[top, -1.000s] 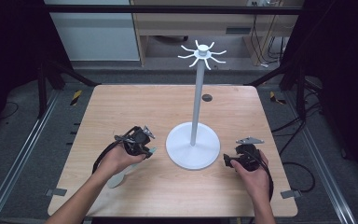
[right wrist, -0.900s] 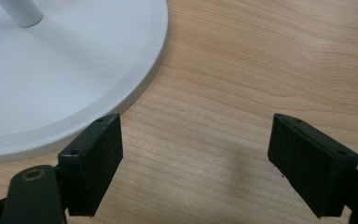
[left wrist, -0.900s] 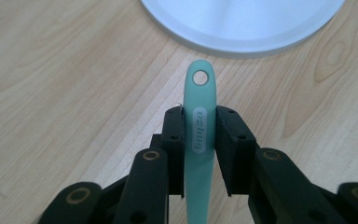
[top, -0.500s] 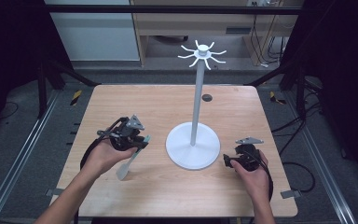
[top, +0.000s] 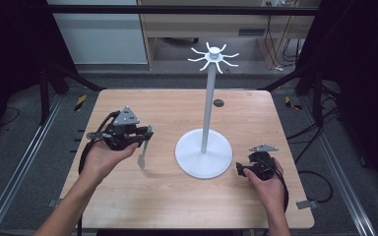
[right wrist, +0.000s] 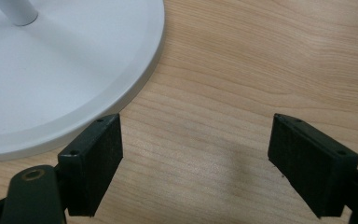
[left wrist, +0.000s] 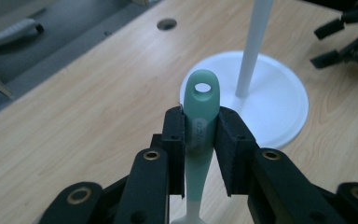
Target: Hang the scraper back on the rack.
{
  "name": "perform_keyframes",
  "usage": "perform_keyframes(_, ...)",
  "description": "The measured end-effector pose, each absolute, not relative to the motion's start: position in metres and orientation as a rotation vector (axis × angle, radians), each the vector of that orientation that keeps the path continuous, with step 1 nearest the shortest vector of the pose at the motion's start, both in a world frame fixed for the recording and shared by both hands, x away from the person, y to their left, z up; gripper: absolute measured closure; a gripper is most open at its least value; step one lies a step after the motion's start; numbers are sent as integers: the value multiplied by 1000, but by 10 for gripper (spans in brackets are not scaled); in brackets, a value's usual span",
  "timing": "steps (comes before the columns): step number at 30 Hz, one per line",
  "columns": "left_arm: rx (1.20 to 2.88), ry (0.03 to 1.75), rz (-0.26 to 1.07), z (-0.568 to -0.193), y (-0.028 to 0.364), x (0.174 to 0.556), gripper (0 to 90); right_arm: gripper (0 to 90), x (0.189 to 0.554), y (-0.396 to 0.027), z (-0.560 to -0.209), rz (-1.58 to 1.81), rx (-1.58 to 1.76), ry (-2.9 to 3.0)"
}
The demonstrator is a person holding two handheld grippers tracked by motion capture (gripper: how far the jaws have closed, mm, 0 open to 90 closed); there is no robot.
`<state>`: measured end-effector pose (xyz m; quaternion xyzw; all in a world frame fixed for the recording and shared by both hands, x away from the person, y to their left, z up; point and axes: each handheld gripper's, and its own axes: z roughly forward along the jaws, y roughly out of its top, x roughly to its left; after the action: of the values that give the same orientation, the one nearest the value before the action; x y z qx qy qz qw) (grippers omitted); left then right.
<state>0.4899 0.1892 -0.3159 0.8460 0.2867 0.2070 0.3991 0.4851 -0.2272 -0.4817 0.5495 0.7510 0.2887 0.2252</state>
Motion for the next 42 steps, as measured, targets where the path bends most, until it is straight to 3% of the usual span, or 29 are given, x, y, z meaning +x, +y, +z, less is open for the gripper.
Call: perform_keyframes(42, 1974, 631, 587, -239, 151, 479, 739, 153, 486, -228, -479, 829, 1511, 2058)
